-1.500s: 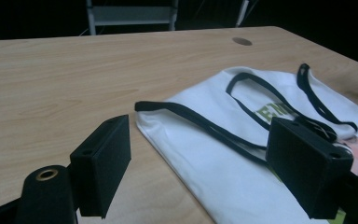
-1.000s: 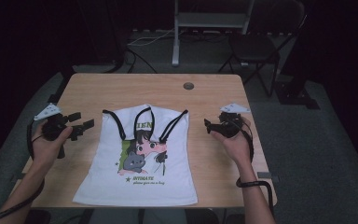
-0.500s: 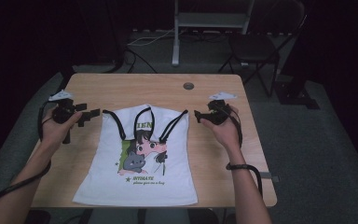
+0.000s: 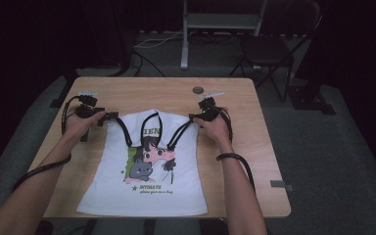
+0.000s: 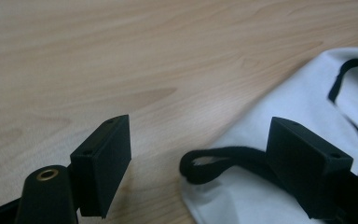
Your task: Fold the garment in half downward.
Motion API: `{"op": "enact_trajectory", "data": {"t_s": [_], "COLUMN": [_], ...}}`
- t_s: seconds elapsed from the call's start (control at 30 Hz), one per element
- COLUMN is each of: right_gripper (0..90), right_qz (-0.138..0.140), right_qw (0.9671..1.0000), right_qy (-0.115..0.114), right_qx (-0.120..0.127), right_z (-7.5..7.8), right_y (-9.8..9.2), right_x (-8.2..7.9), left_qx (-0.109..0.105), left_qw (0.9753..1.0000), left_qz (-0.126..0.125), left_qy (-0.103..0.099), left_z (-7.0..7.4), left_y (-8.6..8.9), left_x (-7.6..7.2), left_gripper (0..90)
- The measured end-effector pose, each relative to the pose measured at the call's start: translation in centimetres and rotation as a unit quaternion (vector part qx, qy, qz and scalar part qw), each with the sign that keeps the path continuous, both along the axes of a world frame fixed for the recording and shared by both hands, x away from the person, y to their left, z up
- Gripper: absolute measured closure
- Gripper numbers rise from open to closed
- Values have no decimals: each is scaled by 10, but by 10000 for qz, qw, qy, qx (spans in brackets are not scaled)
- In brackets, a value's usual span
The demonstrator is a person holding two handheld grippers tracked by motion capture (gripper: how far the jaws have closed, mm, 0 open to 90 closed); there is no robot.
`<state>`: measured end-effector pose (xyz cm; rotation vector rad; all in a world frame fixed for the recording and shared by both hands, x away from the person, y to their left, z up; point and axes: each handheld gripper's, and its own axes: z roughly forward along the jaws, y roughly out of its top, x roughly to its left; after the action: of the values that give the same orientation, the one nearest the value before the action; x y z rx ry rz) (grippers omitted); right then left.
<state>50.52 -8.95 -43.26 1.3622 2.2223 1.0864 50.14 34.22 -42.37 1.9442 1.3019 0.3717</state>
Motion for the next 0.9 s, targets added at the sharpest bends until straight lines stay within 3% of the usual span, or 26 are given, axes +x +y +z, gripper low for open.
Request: {"op": "enact_trajectory", "data": {"t_s": [0.17, 0.4, 0.63, 0.8, 0.9], "right_gripper": [417, 503, 460, 446, 449], "right_qz": [47, 348, 387, 426, 421], "right_qw": [10000, 9986, 9980, 9977, 9981], "right_qy": [-11, -179, -351, -268, -244], "right_qx": [-27, -359, -360, -455, -369], "right_z": [-4, -5, -4, -3, -6], "right_y": [8, 16, 10, 6, 4], "right_x": [2, -8, -22, -26, -25], "left_qx": [75, 267, 314, 343, 320], "left_qw": [9999, 9994, 9992, 9990, 9992], "left_qz": [-119, -231, -241, -281, -256], "left_qy": [62, 12, 15, 29, 21], "left_z": [-6, -7, -7, -6, -7], "left_y": [-2, -6, -6, -7, -7], "left_x": [0, -4, -7, -7, -7], "left_gripper": [218, 294, 320, 320, 320]}}
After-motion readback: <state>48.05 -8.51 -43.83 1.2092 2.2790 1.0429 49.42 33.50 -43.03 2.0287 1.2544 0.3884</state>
